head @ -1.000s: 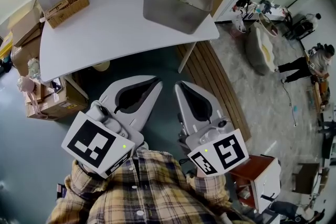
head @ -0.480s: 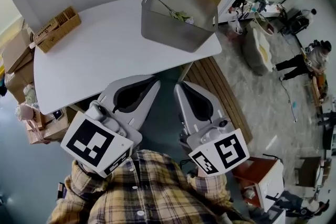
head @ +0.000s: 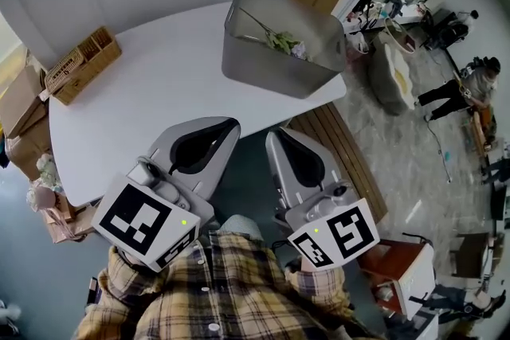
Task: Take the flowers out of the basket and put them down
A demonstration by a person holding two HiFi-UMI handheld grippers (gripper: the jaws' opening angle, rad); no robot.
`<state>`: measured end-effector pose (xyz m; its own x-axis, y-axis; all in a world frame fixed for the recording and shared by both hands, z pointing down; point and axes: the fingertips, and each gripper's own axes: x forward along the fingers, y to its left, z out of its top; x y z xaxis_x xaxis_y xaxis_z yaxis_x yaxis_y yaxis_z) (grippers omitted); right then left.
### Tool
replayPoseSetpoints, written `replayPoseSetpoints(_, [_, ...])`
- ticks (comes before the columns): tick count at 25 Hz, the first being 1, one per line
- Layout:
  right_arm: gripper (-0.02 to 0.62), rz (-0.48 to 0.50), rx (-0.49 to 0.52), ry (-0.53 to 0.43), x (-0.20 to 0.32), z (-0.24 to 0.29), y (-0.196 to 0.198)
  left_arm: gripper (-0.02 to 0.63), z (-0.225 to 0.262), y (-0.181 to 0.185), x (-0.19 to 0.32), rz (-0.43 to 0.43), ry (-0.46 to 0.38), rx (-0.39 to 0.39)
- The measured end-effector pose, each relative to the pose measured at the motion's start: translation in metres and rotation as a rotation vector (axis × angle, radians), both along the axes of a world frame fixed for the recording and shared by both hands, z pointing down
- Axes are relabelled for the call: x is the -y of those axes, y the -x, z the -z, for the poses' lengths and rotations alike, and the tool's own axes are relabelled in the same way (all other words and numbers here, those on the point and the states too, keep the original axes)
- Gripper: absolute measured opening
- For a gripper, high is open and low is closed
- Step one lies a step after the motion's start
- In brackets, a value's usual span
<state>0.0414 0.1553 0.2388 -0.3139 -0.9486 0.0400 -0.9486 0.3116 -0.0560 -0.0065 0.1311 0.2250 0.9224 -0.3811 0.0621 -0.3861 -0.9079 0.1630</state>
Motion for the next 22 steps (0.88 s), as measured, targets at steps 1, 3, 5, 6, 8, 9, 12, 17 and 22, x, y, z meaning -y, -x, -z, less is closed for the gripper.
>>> replayPoseSetpoints(1, [0.005, -0.006, 0.001, 0.003, 0.004, -0.001, 0.0, 0.014, -0.002, 0.0, 0.005, -0.003, 0.003, 0.001])
replayPoseSetpoints(3, [0.005, -0.018, 0.001, 0.01, 0.01, -0.004, -0.001, 0.014, -0.005, 0.0, 0.012, -0.01, 0.011, 0.001])
replayPoseSetpoints(5, [0.005, -0.026, 0.001, 0.017, 0.015, -0.007, -0.004, 0.014, -0.008, -0.001, 0.019, -0.014, 0.02, -0.002])
replayPoseSetpoints(6, [0.005, -0.028, 0.001, 0.021, 0.018, -0.007, -0.006, 0.014, -0.008, -0.003, 0.022, -0.016, 0.022, -0.002])
replayPoseSetpoints(8, [0.005, -0.028, 0.001, 0.026, 0.024, -0.007, -0.011, 0.014, -0.009, -0.008, 0.027, -0.02, 0.022, 0.002])
replayPoseSetpoints(9, [0.005, -0.028, 0.002, 0.027, 0.027, -0.008, -0.014, 0.014, -0.009, -0.011, 0.031, -0.021, 0.022, 0.005])
replayPoseSetpoints(12, [0.005, -0.022, 0.009, 0.031, 0.047, -0.011, -0.024, 0.014, -0.014, -0.02, 0.05, -0.01, 0.026, 0.005])
replayPoseSetpoints(17, [0.005, 0.0, 0.01, 0.036, 0.09, -0.019, -0.04, 0.014, -0.021, -0.035, 0.091, 0.016, 0.029, 0.006])
replayPoseSetpoints(22, [0.005, 0.027, 0.009, 0.039, 0.134, -0.016, -0.071, 0.014, -0.017, -0.066, 0.132, 0.043, 0.029, 0.009])
